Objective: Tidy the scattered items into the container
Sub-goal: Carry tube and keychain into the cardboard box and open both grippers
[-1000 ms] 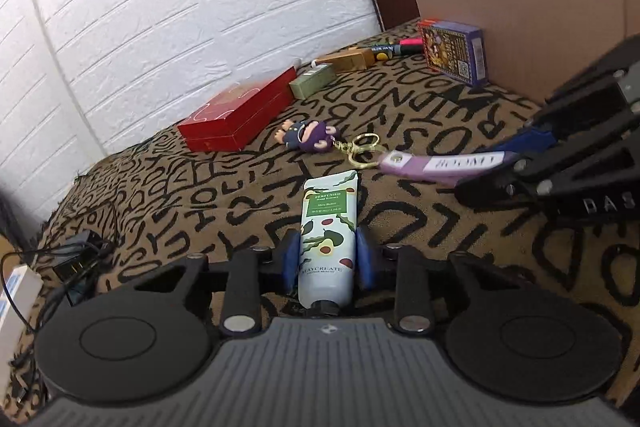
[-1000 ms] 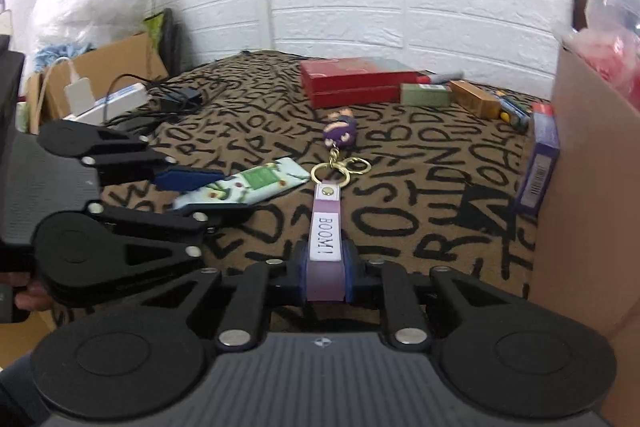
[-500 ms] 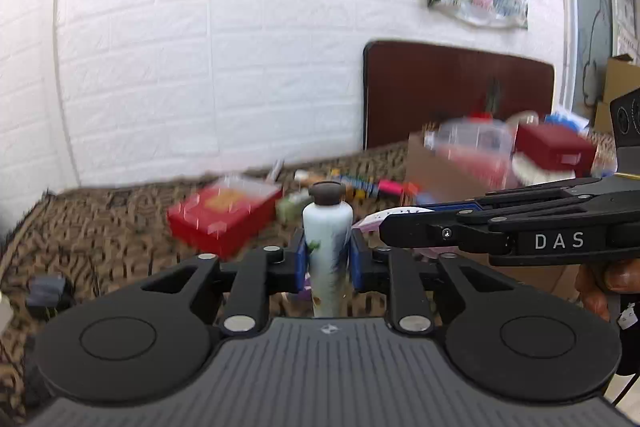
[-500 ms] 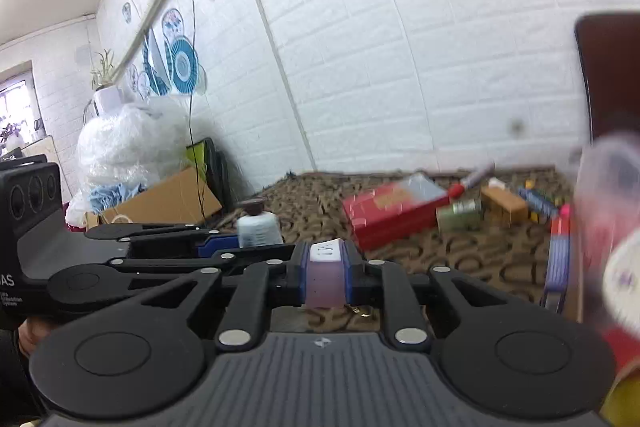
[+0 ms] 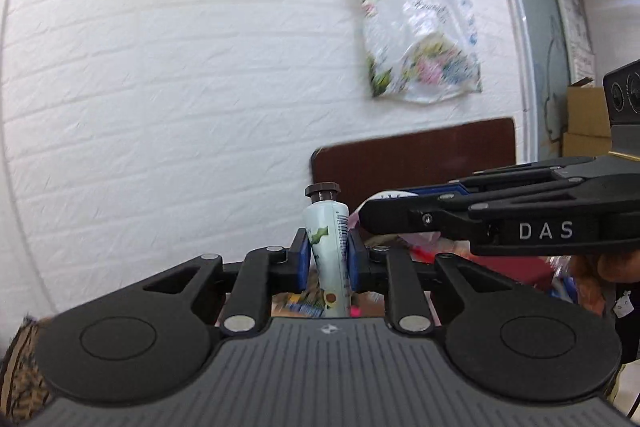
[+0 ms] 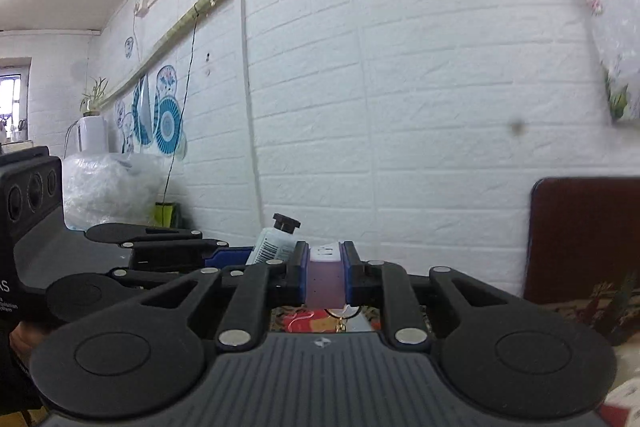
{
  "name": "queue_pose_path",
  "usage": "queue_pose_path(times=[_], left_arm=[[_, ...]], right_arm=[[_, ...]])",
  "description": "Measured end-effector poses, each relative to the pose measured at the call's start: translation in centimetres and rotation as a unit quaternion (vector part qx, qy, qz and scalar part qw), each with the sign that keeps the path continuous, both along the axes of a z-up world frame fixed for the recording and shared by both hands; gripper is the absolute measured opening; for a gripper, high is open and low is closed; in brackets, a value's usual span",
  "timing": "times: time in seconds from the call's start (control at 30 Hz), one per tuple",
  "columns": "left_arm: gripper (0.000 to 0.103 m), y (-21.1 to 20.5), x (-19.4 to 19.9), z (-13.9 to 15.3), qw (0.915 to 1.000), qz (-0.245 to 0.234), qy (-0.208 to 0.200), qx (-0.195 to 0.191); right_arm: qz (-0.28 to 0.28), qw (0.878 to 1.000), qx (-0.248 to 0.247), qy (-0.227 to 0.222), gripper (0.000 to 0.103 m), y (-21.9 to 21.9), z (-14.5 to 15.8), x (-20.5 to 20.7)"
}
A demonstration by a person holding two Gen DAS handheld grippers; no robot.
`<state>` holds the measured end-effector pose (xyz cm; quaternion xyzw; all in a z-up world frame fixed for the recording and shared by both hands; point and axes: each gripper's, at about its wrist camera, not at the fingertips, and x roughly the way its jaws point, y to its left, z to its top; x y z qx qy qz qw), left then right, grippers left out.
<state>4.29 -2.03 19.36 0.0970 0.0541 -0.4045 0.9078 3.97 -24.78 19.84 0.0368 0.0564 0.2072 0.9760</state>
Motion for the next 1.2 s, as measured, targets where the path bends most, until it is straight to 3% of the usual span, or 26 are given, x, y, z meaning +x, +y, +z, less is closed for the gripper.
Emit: queue_pose_path(times=[0.17, 0.33, 0.47, 0.7, 0.87, 1.07, 1.17, 1.2], left_arm=[[0.020, -4.0, -1.0, 2.5, 0.9985, -0.046, -0.021, -0.018], [0.020, -8.5, -0.6, 1.9, 0.9957, -0.090, 0.009, -0.018], [0.020, -10.8, -0.3, -0.5, 0.9931, -0.111, 0.037, -0.001], [0.020, -13.9, 1.2, -4.9, 0.9893, -0.105, 0.084, 0.057], [0.019, -14.0, 1.2, -5.9, 0.9881, -0.099, 0.087, 0.080], [0.019, -14.2, 0.8, -6.7, 0.9863, -0.096, 0.092, 0.097], [0.021, -14.1, 0.6, -6.8, 0.9873, -0.086, 0.095, 0.094], [0.021, -14.1, 0.6, -6.8, 0.9875, -0.081, 0.098, 0.093]], right_arm=[[-0.055, 0.997, -0.018, -0.045, 0.016, -4.4, 3.5, -1.4], [-0.108, 0.993, -0.025, -0.048, 0.016, -8.6, 3.8, -2.5], [-0.146, 0.989, -0.021, -0.022, 0.016, -11.9, 1.7, -3.1], [-0.189, 0.980, 0.026, 0.054, 0.016, -16.4, -4.8, -2.4], [-0.196, 0.975, 0.047, 0.090, 0.016, -16.9, -7.8, -1.9], [-0.203, 0.971, 0.054, 0.116, 0.017, -16.5, -9.3, -2.1], [-0.210, 0.968, 0.056, 0.125, 0.024, -16.3, -9.8, -2.3], [-0.214, 0.967, 0.055, 0.126, 0.033, -16.2, -9.9, -2.5]])
